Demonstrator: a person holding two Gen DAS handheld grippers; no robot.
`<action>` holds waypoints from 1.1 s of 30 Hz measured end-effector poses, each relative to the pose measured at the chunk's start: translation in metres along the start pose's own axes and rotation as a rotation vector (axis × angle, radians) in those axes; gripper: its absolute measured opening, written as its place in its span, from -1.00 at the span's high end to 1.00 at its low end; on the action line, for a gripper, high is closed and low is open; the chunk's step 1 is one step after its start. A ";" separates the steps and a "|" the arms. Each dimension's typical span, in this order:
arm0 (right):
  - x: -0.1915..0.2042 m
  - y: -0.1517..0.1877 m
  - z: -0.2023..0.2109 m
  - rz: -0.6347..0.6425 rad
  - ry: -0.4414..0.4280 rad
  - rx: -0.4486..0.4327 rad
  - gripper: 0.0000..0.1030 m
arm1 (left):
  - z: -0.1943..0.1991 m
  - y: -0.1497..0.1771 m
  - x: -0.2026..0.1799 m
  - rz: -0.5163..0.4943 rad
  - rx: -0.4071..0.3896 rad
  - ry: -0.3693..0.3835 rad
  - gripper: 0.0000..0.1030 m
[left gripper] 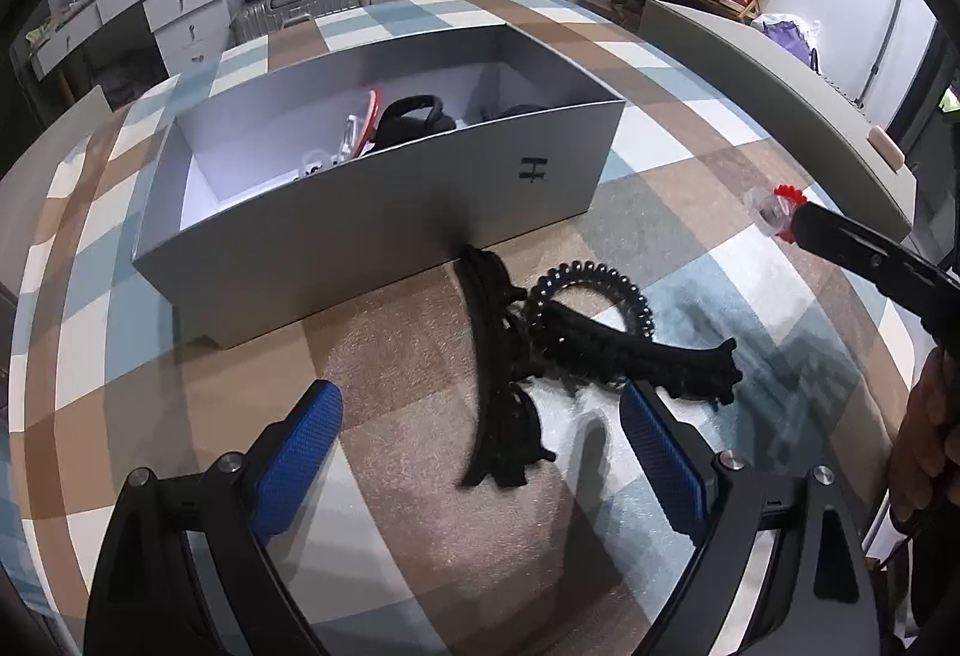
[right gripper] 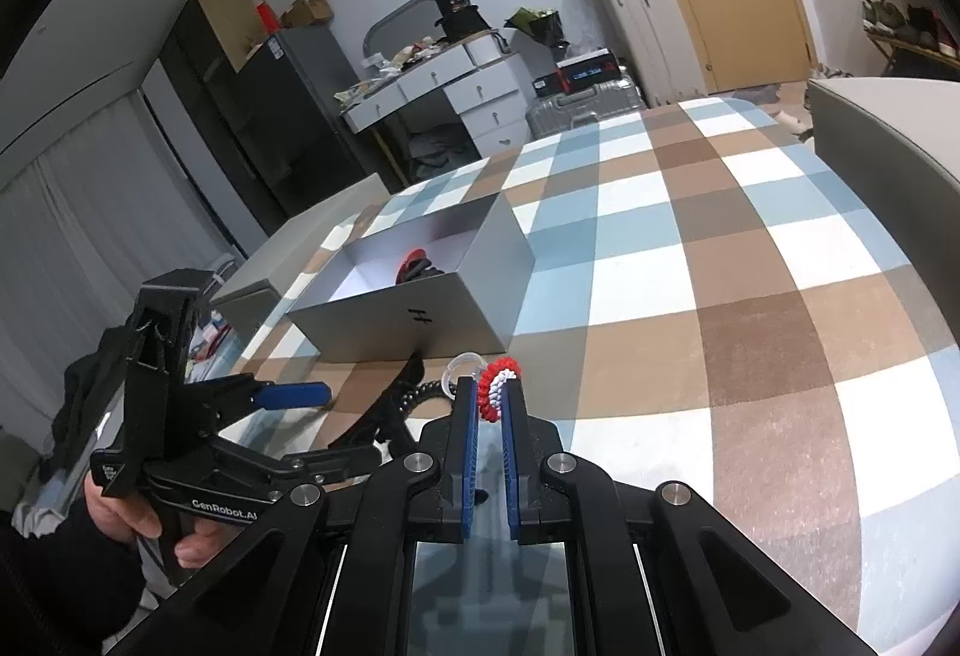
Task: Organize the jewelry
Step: 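Grasp the black claw hair clip with the left tool while the right tool holds the hair tie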
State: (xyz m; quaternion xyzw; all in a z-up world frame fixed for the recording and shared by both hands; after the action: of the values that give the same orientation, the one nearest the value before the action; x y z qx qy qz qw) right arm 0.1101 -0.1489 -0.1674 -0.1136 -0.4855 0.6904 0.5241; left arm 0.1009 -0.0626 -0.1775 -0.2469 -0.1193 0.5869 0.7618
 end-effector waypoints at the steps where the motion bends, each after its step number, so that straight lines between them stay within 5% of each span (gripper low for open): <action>1: 0.001 0.000 -0.001 0.001 -0.006 -0.002 0.86 | 0.000 0.000 0.002 0.008 0.003 0.001 -0.77; 5: 0.002 0.000 -0.004 0.008 -0.022 0.004 0.86 | -0.002 0.001 0.000 0.030 0.016 0.035 -0.74; 9: 0.003 0.001 -0.004 0.013 -0.030 0.002 0.86 | -0.003 -0.002 -0.006 -0.007 0.014 0.022 -0.33; 13: 0.002 0.001 -0.005 0.008 -0.029 0.001 0.86 | -0.005 -0.005 -0.007 -0.024 0.026 0.029 -0.19; 20: 0.001 0.002 -0.006 0.000 -0.028 0.010 0.86 | -0.004 -0.005 -0.015 -0.073 0.036 0.059 0.50; 24: 0.003 0.003 -0.008 0.004 -0.028 0.019 0.86 | -0.006 -0.006 -0.016 -0.098 0.034 0.052 0.69; 33: 0.010 0.004 -0.008 0.024 -0.017 0.029 0.86 | -0.005 -0.005 -0.019 -0.130 0.036 0.057 0.73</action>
State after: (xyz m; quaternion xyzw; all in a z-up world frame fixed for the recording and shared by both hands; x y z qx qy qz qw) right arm 0.1088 -0.1364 -0.1708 -0.1059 -0.4782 0.7046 0.5134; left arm 0.1018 -0.0826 -0.1775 -0.2414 -0.1026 0.5309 0.8058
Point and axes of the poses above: each gripper's, at about its wrist camera, not at the fingertips, and z roughly against the way its jaws point, x to its left, y to its underside, the point moved 10 cm from there along -z, roughly the way its jaws point, and after that the axes turned 6 degrees about z, right-handed, at the moved point
